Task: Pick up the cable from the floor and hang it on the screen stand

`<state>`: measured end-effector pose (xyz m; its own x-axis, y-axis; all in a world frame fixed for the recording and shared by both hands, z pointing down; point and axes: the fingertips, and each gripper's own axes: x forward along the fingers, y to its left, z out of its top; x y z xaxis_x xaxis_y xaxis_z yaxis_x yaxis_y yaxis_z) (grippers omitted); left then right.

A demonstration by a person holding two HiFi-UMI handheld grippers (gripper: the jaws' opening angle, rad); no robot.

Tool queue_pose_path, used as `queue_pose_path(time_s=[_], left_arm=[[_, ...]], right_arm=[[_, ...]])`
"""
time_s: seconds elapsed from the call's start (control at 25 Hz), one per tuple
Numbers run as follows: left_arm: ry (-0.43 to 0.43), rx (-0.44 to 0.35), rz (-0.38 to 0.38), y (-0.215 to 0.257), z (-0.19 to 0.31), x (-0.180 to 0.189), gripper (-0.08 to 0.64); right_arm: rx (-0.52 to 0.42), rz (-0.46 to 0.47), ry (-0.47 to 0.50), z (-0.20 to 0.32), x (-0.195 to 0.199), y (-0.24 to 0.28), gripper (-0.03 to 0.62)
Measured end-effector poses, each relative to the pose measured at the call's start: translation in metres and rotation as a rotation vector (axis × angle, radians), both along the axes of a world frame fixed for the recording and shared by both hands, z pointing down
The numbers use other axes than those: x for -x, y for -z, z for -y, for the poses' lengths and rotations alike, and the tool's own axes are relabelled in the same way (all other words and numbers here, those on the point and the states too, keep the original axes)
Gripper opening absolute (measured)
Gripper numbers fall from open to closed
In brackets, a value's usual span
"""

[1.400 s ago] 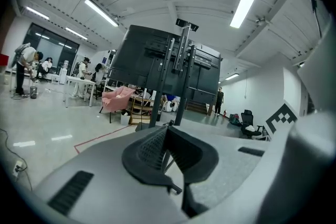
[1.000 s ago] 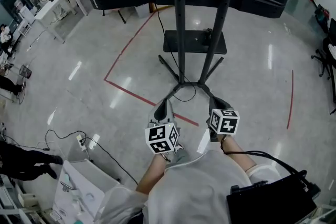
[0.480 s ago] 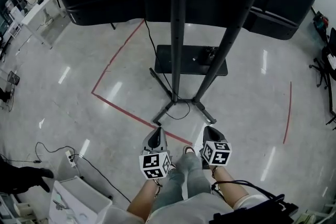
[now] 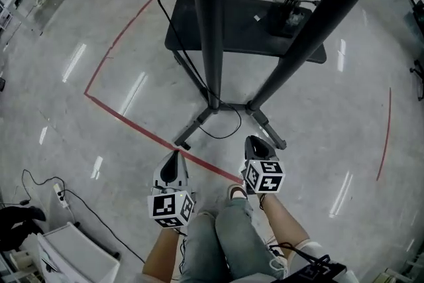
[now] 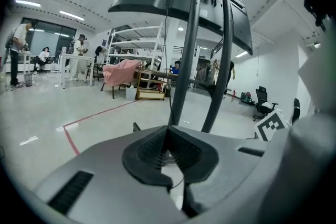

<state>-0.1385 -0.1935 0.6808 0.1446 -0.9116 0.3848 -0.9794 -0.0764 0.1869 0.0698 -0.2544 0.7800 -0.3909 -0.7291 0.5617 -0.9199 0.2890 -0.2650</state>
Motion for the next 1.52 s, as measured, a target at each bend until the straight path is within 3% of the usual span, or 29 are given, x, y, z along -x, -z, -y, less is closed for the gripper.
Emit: queue_pose_path(time_s=[0.12,0.32,0.56,0.84,1.08,1.4,1.52], left_arm=[[0.001,-0.004,0.005,-0.094,0.023,0.009,0.002],[-0.075,-0.001,0.007,-0.216,0.068,0.000,0.002],[-0.132,-0.006,0.031,-0.284,0.094,-0.006,0.002],[-0.165,-0.006,0.026,-0.294,0.101,-0.013,0.002],[-0.155,-0.008,0.027,-0.294,0.105,-0.011,0.002],[-0.175,0.003,0.026,-0.298,0.094,-0.016,0.002],[-0.185,0.004,0.044,-0.298,0.090,-0.017,0.002]], right_arm=[[-0.001,-0.013,0.006,0.025,0.000,-0.111,0.026],[0.017,-0.007,-0.033,0.068,-0.009,-0.256,0.084],[0.075,-0.004,-0.095,0.085,-0.021,-0.364,0.084],[0.159,0.008,-0.103,0.095,-0.019,-0.409,0.084],[0.219,-0.035,-0.125,0.096,-0.017,-0.425,0.084],[0.252,0.059,-0.170,0.094,-0.008,-0.437,0.080],[0.247,0.098,-0.172,0.096,-0.007,-0.439,0.048]])
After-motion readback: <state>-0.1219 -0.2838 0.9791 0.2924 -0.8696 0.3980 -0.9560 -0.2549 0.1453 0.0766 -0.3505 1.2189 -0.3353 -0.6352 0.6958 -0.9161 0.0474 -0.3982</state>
